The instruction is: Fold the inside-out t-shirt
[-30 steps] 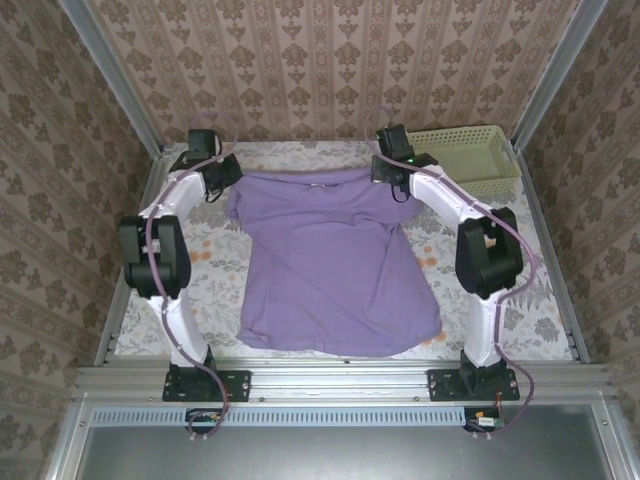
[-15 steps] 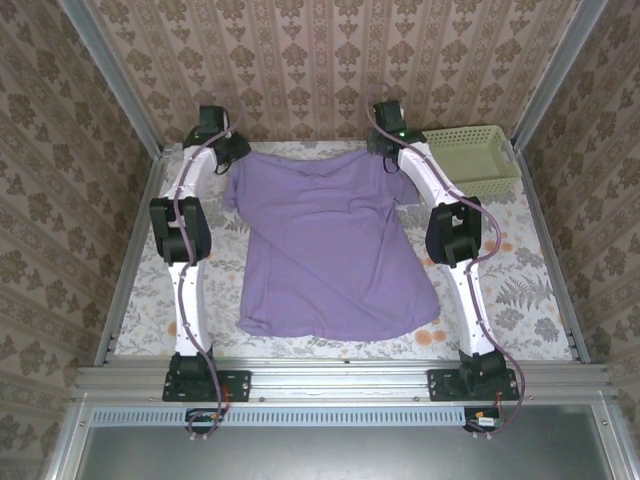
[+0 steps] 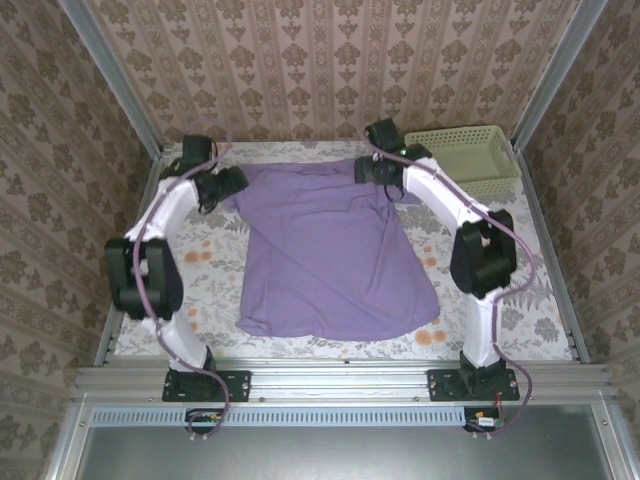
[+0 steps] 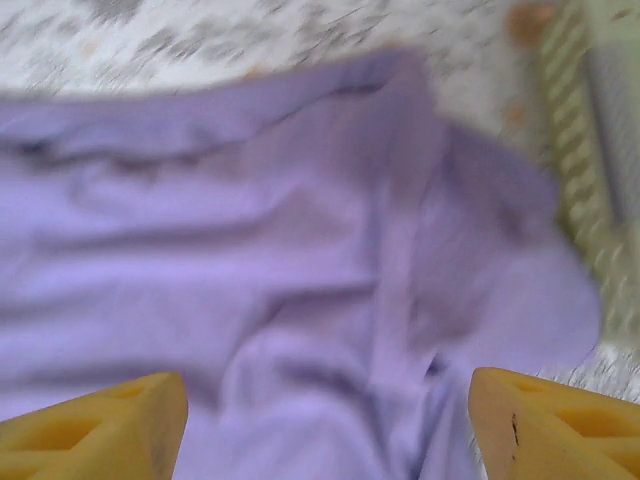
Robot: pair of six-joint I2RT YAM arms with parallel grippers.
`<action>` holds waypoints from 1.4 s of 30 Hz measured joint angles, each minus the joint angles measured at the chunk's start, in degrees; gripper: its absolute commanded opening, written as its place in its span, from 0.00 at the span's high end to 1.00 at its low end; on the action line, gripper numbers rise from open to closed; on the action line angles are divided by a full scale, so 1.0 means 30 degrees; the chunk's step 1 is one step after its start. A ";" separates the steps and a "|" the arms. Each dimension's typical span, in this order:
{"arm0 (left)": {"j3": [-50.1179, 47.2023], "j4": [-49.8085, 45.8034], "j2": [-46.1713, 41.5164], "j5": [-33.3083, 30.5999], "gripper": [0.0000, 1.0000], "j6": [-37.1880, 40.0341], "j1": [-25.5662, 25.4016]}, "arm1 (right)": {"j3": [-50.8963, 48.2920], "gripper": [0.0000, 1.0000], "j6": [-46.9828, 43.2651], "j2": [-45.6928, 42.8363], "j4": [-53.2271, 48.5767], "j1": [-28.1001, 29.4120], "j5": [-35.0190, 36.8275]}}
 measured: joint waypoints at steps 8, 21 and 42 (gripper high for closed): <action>-0.9187 0.1078 -0.8983 -0.1836 0.21 -0.0270 -0.3541 | -1.0593 0.23 0.0729 -0.7635 0.0860 0.6069 0.0743; -1.1934 -0.1435 -1.0615 -0.6018 0.18 -0.2535 -1.8440 | -1.9635 0.15 0.6717 -1.5030 0.0291 0.8415 0.2251; -1.0083 -0.0423 -0.3701 -0.6295 0.32 -0.4976 -2.3503 | -2.1660 0.13 0.9384 -1.9300 0.0175 0.7410 0.3599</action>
